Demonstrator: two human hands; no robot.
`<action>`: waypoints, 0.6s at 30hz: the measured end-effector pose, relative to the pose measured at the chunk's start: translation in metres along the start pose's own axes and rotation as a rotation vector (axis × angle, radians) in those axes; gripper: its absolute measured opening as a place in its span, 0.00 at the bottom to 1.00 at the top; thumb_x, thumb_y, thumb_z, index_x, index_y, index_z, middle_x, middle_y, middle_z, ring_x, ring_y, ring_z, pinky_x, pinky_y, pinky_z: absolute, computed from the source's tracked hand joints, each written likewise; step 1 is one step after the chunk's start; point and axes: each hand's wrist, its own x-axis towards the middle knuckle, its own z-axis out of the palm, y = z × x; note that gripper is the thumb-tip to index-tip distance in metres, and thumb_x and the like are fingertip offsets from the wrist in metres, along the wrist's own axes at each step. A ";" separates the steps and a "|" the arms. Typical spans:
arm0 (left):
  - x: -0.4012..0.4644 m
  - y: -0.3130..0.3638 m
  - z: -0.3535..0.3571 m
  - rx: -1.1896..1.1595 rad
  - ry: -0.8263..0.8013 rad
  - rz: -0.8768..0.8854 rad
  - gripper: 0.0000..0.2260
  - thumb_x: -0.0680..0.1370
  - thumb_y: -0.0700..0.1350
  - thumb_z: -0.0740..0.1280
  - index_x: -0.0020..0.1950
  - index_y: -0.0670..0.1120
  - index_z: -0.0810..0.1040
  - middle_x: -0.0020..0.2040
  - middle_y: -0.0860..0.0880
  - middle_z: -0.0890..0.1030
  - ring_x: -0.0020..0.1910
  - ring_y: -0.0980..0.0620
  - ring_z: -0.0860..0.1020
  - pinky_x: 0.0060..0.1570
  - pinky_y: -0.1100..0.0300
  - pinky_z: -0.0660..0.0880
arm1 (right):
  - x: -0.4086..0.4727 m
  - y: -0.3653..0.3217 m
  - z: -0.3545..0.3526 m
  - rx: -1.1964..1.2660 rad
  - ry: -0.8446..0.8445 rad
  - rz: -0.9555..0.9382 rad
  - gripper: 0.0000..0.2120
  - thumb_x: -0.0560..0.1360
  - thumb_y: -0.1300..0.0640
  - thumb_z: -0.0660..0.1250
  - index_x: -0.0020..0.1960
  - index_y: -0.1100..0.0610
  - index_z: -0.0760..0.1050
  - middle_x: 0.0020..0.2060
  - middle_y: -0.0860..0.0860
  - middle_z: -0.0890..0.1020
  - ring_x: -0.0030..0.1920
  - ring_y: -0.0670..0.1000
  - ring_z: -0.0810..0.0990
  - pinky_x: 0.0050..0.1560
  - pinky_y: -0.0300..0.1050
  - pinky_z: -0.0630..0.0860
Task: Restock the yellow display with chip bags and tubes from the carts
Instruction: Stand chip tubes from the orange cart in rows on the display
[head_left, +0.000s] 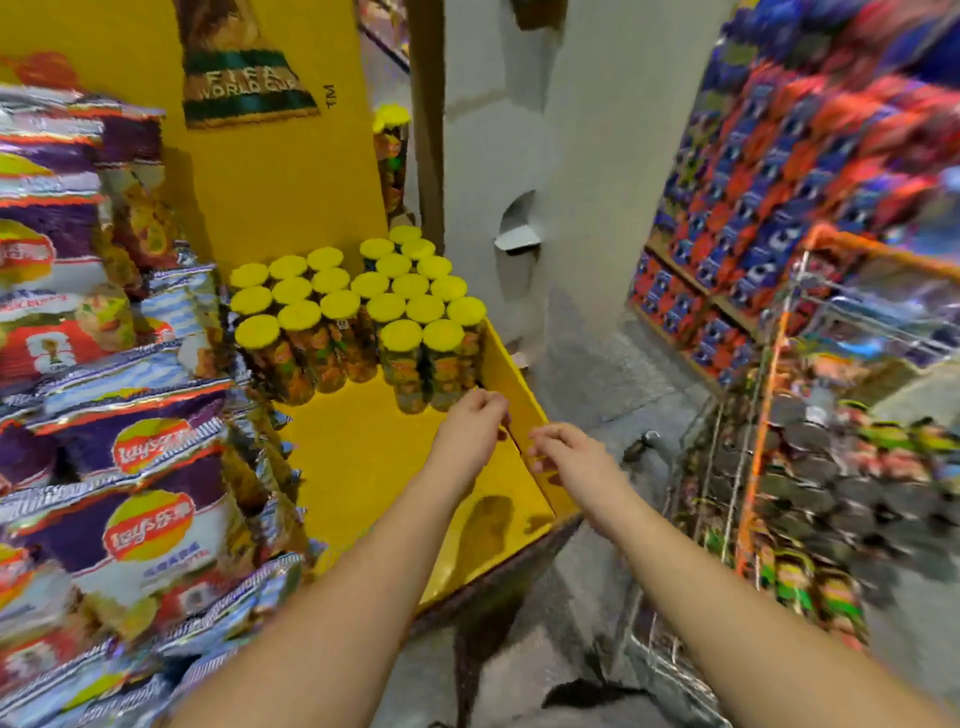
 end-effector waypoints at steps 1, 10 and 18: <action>-0.004 0.006 0.023 0.013 -0.050 0.019 0.08 0.79 0.47 0.62 0.43 0.47 0.76 0.43 0.47 0.82 0.38 0.50 0.78 0.41 0.56 0.70 | -0.012 0.010 -0.023 0.021 0.041 0.018 0.07 0.80 0.60 0.60 0.54 0.55 0.76 0.41 0.50 0.81 0.36 0.46 0.77 0.33 0.35 0.70; -0.038 0.026 0.208 0.168 -0.484 0.066 0.06 0.80 0.45 0.63 0.48 0.44 0.77 0.44 0.46 0.81 0.36 0.54 0.76 0.32 0.69 0.70 | -0.092 0.107 -0.183 -0.042 0.308 0.142 0.08 0.81 0.61 0.60 0.47 0.56 0.77 0.38 0.50 0.80 0.31 0.36 0.77 0.35 0.28 0.71; -0.032 0.046 0.385 0.323 -0.673 0.026 0.07 0.78 0.48 0.63 0.46 0.47 0.78 0.37 0.50 0.78 0.35 0.51 0.75 0.36 0.54 0.74 | -0.114 0.193 -0.353 -0.010 0.554 0.336 0.09 0.81 0.51 0.59 0.48 0.46 0.78 0.41 0.47 0.83 0.37 0.44 0.79 0.39 0.43 0.73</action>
